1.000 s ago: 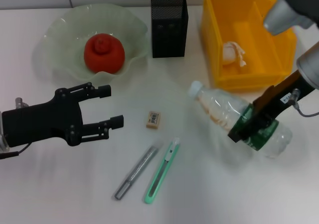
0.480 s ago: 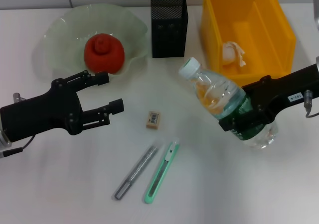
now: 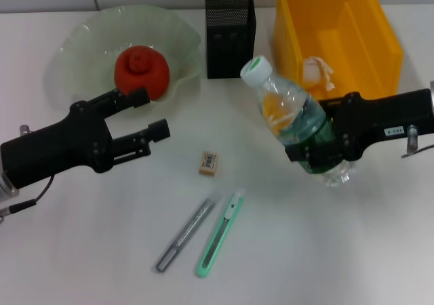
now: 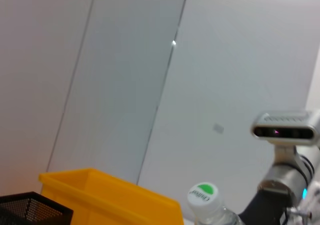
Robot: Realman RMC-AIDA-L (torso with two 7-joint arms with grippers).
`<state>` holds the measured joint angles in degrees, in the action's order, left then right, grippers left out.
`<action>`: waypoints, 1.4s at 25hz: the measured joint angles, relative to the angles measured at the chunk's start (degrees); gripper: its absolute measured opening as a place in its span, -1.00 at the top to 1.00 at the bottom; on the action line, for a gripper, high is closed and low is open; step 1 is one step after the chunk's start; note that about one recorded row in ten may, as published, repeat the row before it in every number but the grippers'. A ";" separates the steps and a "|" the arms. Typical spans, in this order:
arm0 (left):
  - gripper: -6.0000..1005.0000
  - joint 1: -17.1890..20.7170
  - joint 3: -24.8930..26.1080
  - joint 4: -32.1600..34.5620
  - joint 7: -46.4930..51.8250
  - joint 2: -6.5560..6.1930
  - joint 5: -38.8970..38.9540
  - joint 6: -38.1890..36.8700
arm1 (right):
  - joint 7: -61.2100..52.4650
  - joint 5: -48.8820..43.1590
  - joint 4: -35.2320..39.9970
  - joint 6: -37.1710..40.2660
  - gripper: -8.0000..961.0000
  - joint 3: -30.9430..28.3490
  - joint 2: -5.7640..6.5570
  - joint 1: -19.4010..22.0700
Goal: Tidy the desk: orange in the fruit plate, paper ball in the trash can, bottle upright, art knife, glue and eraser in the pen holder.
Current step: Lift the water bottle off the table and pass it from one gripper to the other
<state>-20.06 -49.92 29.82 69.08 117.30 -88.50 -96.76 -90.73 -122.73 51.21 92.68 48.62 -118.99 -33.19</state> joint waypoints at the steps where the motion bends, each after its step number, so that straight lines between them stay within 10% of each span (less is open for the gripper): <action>1: -0.30 -0.16 0.55 -0.39 0.44 0.08 0.00 -0.11 | 1.93 1.00 -0.86 -0.15 -0.59 -0.63 0.00 0.05; 35: -0.26 -8.02 5.71 -13.45 -1.09 1.44 4.33 -1.50 | 26.03 18.49 -26.97 -3.97 -0.59 -0.78 -0.63 -6.74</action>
<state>-28.07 -44.21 16.37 68.00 118.74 -84.17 -98.26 -64.70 -104.23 24.25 88.71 47.85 -119.62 -39.93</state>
